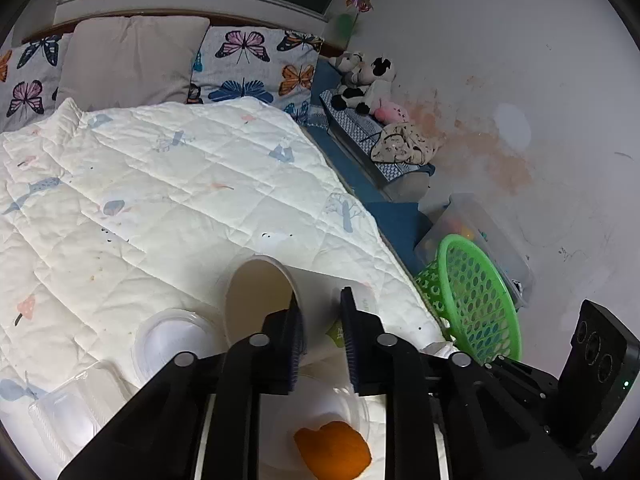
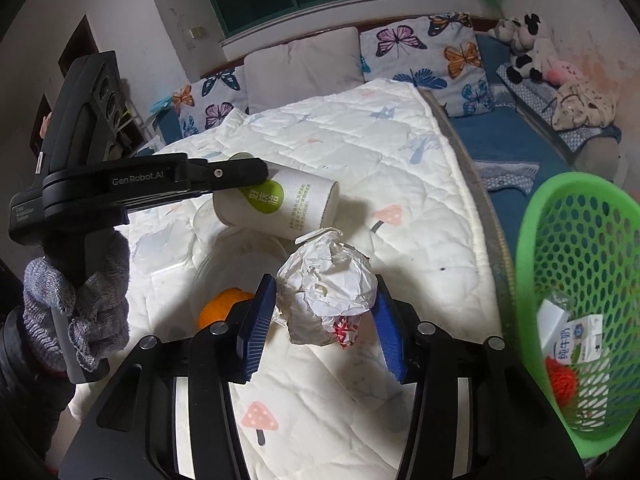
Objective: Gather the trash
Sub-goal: 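Grasp the white paper cup rim with the left gripper, then carry the tissue and paper cup over the green basket and open both grippers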
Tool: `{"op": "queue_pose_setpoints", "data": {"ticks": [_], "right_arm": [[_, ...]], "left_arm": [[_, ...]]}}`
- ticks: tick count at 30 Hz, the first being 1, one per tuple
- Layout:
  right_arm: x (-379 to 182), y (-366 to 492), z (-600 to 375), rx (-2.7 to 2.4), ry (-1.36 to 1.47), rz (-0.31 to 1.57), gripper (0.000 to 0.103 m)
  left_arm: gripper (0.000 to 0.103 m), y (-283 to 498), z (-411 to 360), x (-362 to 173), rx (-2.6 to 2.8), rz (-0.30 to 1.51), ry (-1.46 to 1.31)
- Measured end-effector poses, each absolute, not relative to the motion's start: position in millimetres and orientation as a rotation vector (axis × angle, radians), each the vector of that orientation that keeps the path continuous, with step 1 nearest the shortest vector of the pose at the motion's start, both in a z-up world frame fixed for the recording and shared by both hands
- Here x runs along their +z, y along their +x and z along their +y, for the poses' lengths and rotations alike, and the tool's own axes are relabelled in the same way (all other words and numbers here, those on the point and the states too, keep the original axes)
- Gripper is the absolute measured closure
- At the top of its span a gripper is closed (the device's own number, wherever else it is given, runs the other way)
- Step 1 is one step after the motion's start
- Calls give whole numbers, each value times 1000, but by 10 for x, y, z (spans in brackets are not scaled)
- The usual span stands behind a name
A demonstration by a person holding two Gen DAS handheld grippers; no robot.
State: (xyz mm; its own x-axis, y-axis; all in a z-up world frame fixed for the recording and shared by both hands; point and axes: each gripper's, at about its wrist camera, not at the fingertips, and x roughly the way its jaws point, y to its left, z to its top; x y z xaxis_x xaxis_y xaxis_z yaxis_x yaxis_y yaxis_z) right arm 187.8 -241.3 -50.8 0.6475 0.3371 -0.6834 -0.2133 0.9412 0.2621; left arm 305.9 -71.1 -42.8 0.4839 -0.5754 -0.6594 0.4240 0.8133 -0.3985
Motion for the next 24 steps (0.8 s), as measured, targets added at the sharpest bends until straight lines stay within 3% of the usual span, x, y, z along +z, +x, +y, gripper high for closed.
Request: {"op": "queue_pose_setpoints", "data": {"ticks": [6, 24], "right_arm": [[-441, 1789, -2580, 277, 170, 786, 54], [-434, 1439, -3694, 23, 184, 767, 54]], "left_arm": [[98, 2969, -750, -292, -614, 853, -186], [98, 2714, -1388, 130, -733, 782, -169]]}}
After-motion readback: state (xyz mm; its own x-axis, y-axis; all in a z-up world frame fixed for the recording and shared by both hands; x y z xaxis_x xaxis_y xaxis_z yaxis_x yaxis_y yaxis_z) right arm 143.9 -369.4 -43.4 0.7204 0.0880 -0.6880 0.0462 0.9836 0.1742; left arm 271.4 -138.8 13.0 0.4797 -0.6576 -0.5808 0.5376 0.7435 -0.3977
